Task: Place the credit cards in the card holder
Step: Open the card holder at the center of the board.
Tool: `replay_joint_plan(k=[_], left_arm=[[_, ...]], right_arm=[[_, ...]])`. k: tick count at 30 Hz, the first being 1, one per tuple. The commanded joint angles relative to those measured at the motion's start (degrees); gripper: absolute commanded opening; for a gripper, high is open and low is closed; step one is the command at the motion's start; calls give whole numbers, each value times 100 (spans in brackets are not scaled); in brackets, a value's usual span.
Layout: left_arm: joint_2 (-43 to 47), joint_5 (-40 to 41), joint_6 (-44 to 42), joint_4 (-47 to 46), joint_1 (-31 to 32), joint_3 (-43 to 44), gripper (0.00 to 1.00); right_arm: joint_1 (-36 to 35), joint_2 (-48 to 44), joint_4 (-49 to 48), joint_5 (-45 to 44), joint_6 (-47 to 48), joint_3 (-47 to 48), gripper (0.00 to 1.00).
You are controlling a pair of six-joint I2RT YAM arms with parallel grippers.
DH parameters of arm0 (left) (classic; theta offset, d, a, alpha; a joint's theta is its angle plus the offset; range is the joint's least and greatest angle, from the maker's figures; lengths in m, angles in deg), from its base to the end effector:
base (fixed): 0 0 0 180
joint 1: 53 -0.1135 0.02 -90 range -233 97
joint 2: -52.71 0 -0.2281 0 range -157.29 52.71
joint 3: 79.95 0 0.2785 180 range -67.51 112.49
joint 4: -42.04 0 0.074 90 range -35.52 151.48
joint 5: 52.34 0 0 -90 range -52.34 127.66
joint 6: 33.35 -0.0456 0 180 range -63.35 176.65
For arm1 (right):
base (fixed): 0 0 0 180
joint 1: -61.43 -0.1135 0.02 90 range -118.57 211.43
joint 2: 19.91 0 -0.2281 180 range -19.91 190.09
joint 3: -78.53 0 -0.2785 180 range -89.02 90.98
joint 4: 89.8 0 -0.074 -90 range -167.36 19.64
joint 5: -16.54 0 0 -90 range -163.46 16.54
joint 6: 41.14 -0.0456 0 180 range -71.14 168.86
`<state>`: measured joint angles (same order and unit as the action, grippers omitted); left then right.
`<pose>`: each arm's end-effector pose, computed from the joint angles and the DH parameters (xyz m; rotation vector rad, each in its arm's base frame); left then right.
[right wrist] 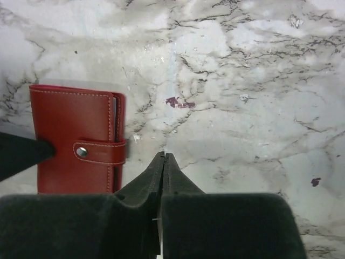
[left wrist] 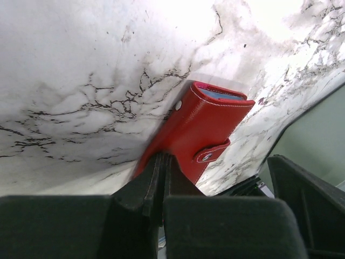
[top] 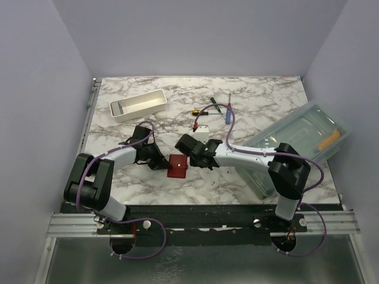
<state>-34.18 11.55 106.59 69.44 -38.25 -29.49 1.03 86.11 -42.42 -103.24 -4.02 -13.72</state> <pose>0.2680 -0.0913 0.0727 -0.7169 2.7702 -0.9151 0.2144 0.3316 0.1420 -0.0207 2.4847 0.0843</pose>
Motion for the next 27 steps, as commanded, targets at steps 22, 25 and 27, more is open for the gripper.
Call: replay_joint_plan(k=[22, 25, 27], left_arm=[[-33, 564, -56, 323, 5, -102, 0], [-21, 606, -38, 328, 5, -136, 0], [-4, 659, -28, 330, 2, -167, 0]], right_arm=[[-306, 1823, 683, 436, 378, 1692, 45], [-306, 1943, 852, 203, 330, 1737, 42], [-306, 2004, 1091, 37, 216, 1805, 34]])
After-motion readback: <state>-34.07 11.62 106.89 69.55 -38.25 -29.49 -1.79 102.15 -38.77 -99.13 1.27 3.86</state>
